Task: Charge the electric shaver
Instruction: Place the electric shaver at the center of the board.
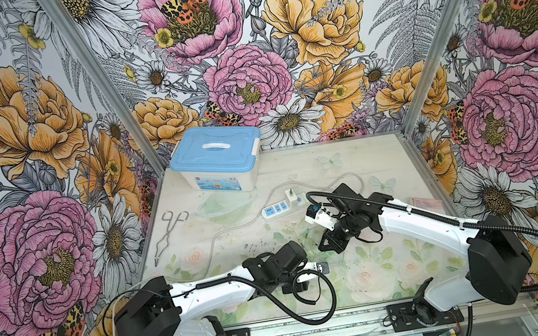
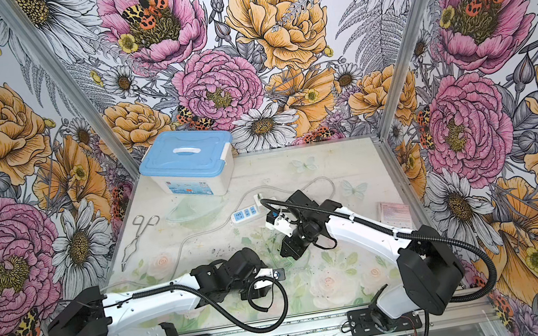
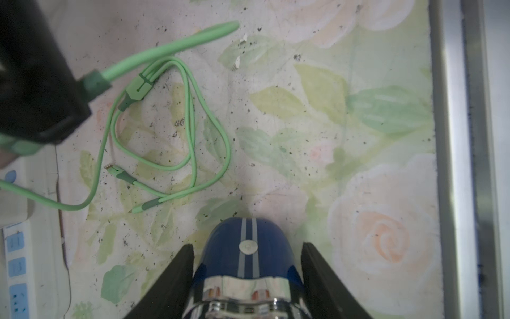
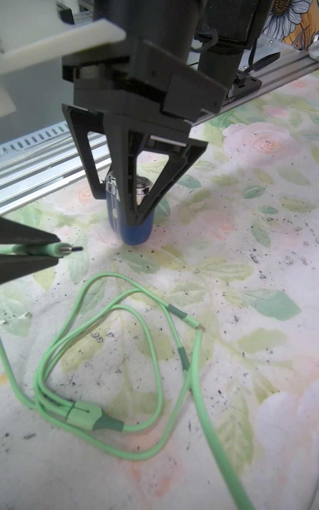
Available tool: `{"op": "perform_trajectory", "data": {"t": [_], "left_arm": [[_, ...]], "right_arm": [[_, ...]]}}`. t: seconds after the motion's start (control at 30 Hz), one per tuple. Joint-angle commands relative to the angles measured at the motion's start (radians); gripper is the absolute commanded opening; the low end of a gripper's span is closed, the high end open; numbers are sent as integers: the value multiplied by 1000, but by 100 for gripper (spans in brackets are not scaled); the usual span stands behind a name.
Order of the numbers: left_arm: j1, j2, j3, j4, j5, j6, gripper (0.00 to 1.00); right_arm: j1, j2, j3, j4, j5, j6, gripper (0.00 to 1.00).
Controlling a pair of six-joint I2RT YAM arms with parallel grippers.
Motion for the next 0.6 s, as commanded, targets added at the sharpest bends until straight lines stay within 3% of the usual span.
{"op": "perform_trajectory", "data": {"t": [0.0, 0.3, 0.57], "left_arm": [[15, 23, 35, 30, 74, -61, 0], [20, 100, 153, -207, 69, -148, 0], [-78, 198, 268, -314, -135, -407, 0]], "right_arm": [[-6, -35, -16, 60, 29, 34, 0], [-9, -41, -28, 77, 52, 58, 0], [-9, -33, -24, 81, 72, 65, 0]]}}
